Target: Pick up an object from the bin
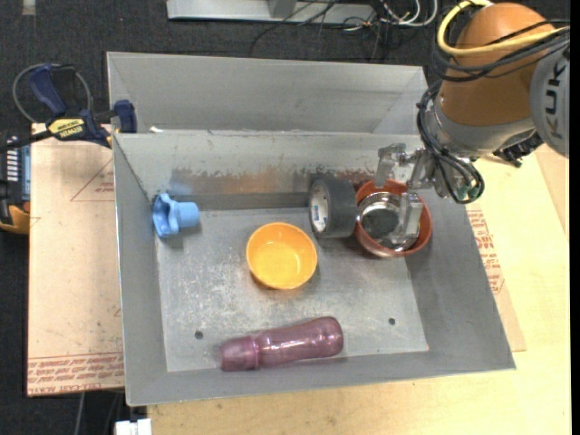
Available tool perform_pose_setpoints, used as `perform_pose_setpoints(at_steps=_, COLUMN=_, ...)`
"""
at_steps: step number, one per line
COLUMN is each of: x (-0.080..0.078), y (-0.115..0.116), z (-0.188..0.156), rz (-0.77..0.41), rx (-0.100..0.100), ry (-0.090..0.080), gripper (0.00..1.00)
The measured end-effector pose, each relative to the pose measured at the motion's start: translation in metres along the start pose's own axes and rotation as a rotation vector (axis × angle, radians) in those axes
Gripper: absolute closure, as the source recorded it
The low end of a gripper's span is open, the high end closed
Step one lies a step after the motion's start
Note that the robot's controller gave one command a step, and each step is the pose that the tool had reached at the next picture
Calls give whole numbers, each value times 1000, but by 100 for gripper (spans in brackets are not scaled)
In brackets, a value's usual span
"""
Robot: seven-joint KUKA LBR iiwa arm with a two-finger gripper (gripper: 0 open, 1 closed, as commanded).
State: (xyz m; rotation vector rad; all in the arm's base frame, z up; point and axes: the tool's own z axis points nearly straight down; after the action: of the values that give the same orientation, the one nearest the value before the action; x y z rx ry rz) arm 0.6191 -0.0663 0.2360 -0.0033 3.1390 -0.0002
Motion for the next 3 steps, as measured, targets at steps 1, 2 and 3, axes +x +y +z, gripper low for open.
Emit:
perform_pose_setpoints(at_steps=1, x=0, y=0, z=0, rz=0, rx=0, ry=0, gripper=0)
perform_pose_setpoints(at_steps=2, x=-2, y=20, z=56, rz=56, rx=-2, ry=1, gripper=0)
perform_pose_setpoints(at_steps=3, x=-16, y=5, z=50, rz=59, rx=0, ry=-14, gripper=100)
